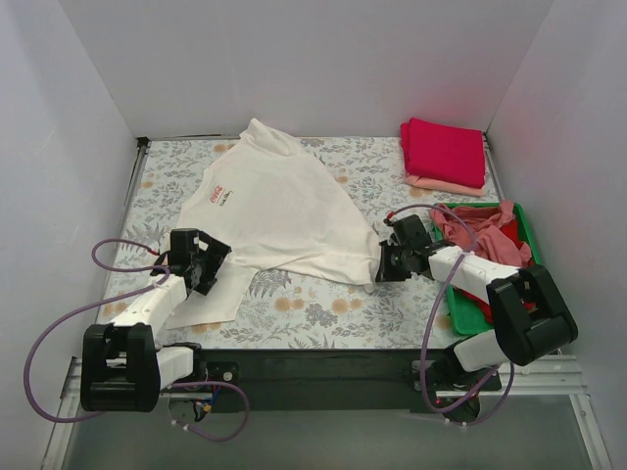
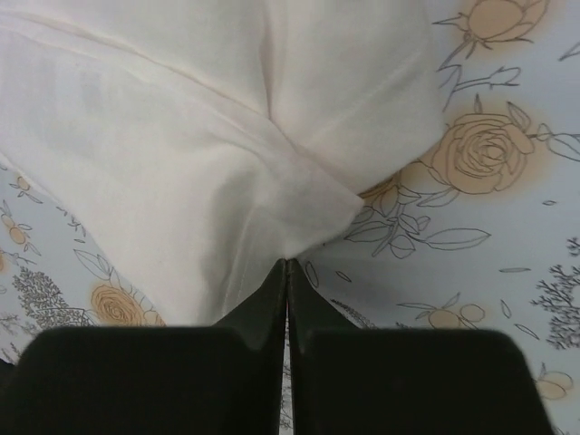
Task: Fold and stack the t-shirts
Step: Flatten the tshirt out
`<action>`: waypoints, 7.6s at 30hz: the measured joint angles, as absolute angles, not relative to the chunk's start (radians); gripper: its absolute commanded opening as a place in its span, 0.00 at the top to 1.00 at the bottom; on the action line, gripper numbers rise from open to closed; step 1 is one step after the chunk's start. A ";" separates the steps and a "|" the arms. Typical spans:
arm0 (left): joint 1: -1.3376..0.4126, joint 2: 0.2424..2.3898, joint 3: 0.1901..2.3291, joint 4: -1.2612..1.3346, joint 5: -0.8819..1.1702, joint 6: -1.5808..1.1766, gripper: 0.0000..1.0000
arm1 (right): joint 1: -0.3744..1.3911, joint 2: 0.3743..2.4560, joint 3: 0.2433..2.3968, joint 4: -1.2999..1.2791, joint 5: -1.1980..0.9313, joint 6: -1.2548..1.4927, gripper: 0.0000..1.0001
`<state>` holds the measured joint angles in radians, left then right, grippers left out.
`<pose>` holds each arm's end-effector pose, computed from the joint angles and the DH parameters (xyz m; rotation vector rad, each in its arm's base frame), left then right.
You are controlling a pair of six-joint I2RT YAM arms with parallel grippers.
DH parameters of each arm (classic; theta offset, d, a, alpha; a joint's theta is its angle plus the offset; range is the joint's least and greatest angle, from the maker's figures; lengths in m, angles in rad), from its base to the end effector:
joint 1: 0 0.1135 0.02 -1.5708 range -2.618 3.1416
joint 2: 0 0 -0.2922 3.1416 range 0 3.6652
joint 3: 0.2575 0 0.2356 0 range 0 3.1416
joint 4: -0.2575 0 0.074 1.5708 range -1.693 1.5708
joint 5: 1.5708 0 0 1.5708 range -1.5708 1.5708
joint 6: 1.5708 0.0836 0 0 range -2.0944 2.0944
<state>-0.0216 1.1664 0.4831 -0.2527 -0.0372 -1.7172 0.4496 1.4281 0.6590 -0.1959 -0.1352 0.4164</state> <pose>0.2130 -0.0015 0.1580 -1.9859 1.7309 -0.6295 0.2411 0.1289 0.1585 -0.0982 2.6008 0.5011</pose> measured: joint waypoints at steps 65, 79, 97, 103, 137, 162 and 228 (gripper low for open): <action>-0.028 1.172 0.487 -0.247 -0.067 -1.709 0.05 | 0.549 1.107 0.875 -0.510 0.367 0.219 0.54; -0.028 1.161 0.492 -0.282 -0.090 -1.709 0.04 | 0.538 0.874 0.701 -0.586 0.342 0.430 0.02; -0.028 1.159 0.493 -0.291 -0.094 -1.710 0.04 | 0.785 1.874 1.319 -0.289 -0.097 0.159 0.02; -0.028 1.161 0.499 -0.303 -0.109 -1.714 0.03 | 0.798 1.937 1.319 -0.327 -0.064 0.184 0.02; -0.028 1.156 0.513 -0.358 -0.142 -1.747 0.02 | 0.701 1.107 0.743 -0.505 0.370 0.630 0.02; -0.028 1.151 0.511 -0.364 -0.147 -1.744 0.02 | 0.634 1.609 0.928 -0.458 0.451 0.680 0.80; -0.028 1.906 1.246 -0.384 -0.028 -1.628 0.02 | 0.184 2.024 1.373 -0.150 -0.108 0.323 0.05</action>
<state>-0.0280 1.9057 1.2457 -0.3840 -0.0277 -1.6279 0.1844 2.0235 1.3731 -0.1505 -0.1078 0.3233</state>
